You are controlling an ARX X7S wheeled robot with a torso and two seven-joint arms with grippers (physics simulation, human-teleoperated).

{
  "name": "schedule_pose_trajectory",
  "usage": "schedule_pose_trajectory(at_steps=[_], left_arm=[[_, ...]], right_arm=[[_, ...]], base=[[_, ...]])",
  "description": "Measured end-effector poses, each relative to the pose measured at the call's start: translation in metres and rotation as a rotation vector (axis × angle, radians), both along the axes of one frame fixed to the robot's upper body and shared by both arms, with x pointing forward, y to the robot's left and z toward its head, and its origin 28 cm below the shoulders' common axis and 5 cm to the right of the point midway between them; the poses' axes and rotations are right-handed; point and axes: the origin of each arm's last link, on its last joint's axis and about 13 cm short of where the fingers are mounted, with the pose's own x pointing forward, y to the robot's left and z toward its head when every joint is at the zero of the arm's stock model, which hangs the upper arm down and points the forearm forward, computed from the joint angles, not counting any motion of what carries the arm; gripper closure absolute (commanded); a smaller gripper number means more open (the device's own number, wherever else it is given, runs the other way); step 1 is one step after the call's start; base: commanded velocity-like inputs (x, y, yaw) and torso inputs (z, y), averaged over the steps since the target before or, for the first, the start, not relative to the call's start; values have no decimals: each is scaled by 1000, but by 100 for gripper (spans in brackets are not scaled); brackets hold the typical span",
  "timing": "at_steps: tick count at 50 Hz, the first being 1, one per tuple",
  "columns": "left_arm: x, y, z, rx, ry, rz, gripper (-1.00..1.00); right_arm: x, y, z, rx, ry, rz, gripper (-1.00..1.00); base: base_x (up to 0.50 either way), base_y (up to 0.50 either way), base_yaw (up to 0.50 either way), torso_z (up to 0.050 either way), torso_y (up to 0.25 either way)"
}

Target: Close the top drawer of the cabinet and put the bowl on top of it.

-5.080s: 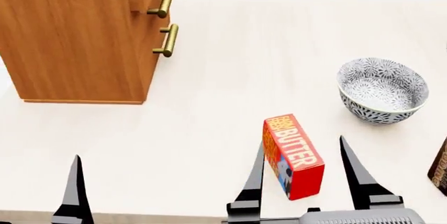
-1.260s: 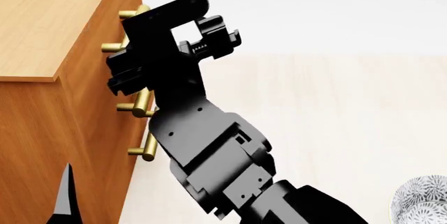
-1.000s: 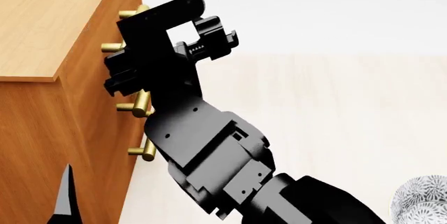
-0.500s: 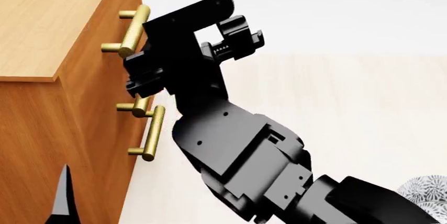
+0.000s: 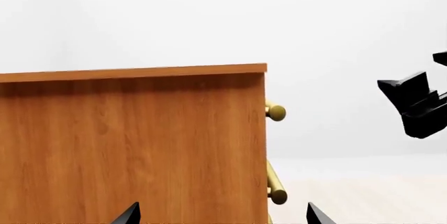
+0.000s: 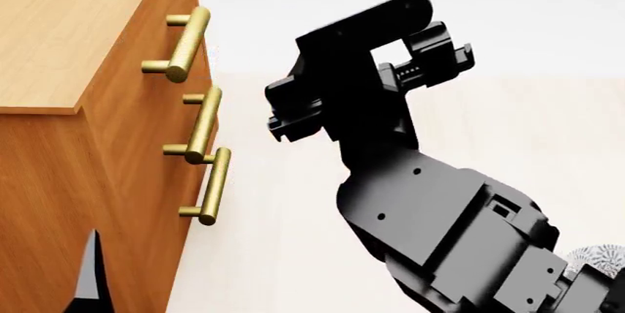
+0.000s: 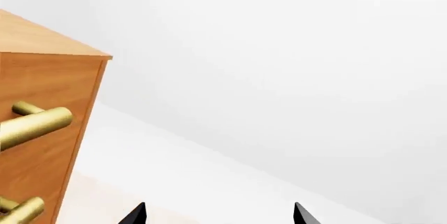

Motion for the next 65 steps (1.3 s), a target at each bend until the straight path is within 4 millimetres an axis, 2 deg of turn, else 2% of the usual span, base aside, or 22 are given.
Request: schedule_pose_trajectory(at_steps=[13,22,43,65], left_arm=[[1,0,-2,-1,7,0,-100],[2,1,-5,-3,14,-1,-100],[1,0,-2,-3,7,-7,-100],[-1,-5,1,4,3,-20,-100]], right_arm=[[-20,-29,18,-66,28,-27,-100],[-36,-48,20,-84,80,-23,-100],[-91,-91,40,-143,119,-71,-100],[-144,-128,38,-178,185,-165,-100]], base=[[0,0,0,0,0],[0,0,0,0,0],[0,0,0,0,0],[0,0,0,0,0]])
